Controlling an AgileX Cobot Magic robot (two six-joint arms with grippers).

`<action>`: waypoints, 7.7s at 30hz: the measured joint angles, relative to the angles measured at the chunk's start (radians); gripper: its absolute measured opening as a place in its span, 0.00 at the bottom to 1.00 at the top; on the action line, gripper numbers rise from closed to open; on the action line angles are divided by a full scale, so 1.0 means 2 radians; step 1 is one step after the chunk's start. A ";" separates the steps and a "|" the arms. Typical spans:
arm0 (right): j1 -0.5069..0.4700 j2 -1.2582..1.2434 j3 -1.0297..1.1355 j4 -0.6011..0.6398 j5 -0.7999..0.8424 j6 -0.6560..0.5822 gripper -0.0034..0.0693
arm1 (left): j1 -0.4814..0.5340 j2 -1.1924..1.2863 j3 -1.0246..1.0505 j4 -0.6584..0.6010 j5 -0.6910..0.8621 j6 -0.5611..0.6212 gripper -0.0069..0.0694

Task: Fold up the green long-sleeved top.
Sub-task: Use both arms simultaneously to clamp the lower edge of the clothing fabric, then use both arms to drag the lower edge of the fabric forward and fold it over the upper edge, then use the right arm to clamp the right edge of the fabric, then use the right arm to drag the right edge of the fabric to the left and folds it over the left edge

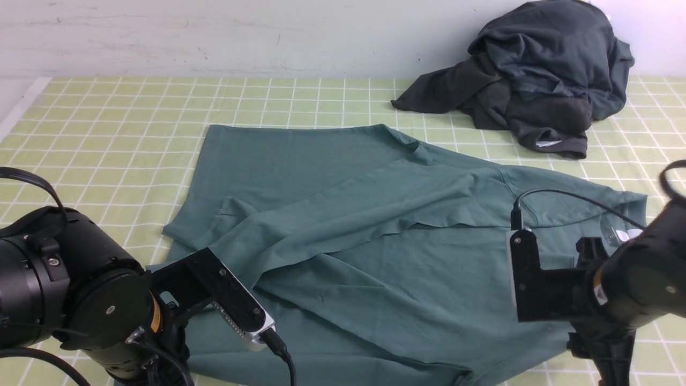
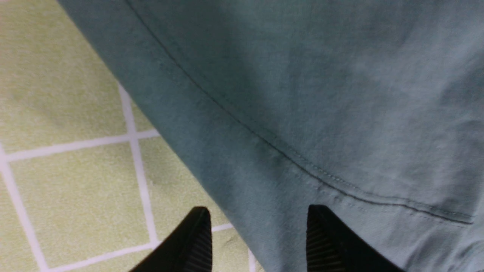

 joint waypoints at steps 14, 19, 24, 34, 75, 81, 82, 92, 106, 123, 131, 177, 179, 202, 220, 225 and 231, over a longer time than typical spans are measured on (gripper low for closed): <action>-0.027 0.018 -0.001 -0.033 -0.010 0.048 0.40 | 0.000 0.000 0.000 -0.002 0.000 0.000 0.10; -0.039 0.019 -0.001 -0.031 -0.011 0.049 0.36 | 0.000 0.000 0.000 -0.002 0.000 0.000 0.10; -0.040 0.019 -0.001 -0.016 -0.012 0.049 0.36 | 0.000 0.000 0.000 -0.002 0.000 0.000 0.10; -0.040 0.025 -0.001 -0.014 -0.002 0.049 0.36 | 0.000 0.000 0.000 -0.002 0.000 0.000 0.10; -0.096 0.081 -0.282 0.060 0.052 0.281 0.04 | 0.130 0.119 -0.307 -0.006 -0.017 -0.060 0.10; -0.121 0.197 -0.422 0.102 0.057 0.271 0.04 | 0.148 0.250 -0.462 0.009 -0.019 -0.063 0.10; -0.123 0.220 -0.452 0.105 0.062 0.270 0.04 | 0.150 0.277 -0.491 0.013 -0.024 -0.063 0.10; -0.134 0.357 -0.618 0.108 0.071 0.328 0.15 | 0.170 0.446 -0.634 0.025 -0.097 -0.079 0.35; -0.091 0.382 -0.666 0.325 0.173 0.164 0.17 | 0.182 0.458 -0.690 -0.024 0.075 -0.079 0.35; -0.045 0.483 -0.667 0.561 -0.247 -0.030 0.08 | 0.176 0.500 -0.690 -0.163 0.145 0.046 0.09; -0.114 0.394 -0.667 0.521 -0.017 0.015 0.19 | 0.176 0.477 -0.687 -0.131 0.197 0.058 0.09; -0.343 0.333 -0.492 0.406 0.184 0.280 0.51 | 0.195 -0.387 0.084 -0.092 -0.122 0.001 0.09; -0.337 0.333 -0.492 0.417 0.182 0.271 0.36 | 0.195 -0.374 0.087 -0.092 -0.124 0.001 0.09; -0.256 0.145 -0.489 0.306 0.104 0.284 0.10 | 0.195 -0.365 0.088 -0.126 -0.167 0.001 0.09; 0.063 0.376 -0.690 0.434 -0.004 0.280 0.14 | 0.195 -0.350 0.088 -0.176 -0.172 0.002 0.09; 0.064 0.409 -0.763 0.428 0.040 0.285 0.36 | 0.195 -0.350 0.088 -0.177 -0.156 0.002 0.09; 0.064 0.409 -0.808 0.401 0.065 0.293 0.48 | 0.195 -0.350 0.088 -0.177 -0.151 0.002 0.09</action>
